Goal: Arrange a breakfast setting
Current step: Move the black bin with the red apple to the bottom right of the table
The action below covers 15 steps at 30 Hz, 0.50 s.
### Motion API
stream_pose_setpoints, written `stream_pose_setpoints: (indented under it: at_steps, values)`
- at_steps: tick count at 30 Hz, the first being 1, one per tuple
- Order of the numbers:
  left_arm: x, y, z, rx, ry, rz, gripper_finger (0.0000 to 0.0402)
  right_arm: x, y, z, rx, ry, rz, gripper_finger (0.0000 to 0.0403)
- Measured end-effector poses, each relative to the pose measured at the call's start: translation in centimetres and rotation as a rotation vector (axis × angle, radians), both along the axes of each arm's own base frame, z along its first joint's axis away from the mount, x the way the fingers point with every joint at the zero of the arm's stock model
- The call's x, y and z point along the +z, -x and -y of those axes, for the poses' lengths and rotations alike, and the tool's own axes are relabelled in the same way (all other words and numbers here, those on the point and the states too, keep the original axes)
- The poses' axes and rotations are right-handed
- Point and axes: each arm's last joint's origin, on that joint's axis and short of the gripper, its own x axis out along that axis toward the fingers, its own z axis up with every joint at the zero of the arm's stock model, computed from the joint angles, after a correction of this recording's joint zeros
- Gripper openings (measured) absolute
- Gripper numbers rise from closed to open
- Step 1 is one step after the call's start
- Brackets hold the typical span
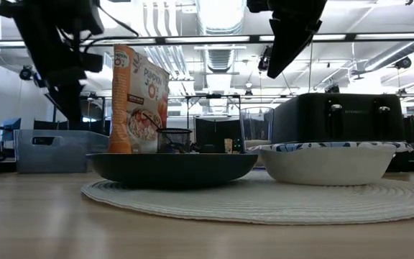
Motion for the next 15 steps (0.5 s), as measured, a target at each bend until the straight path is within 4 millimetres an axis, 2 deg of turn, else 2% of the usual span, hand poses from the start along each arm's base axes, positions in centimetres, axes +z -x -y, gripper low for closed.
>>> stream_pose_setpoints:
  at_steps: [9,15]
  values:
    - [-2.2,-1.3,-1.9,0.114,0.006,-0.12,0.019,-0.1,0.0,0.0,0.001,0.001,-0.004,0.0099]
    - [-2.9,-1.8,-2.2,0.127,0.004,-0.151,0.019,-0.3,0.1,0.0,-0.001,0.001,-0.01,0.0101]
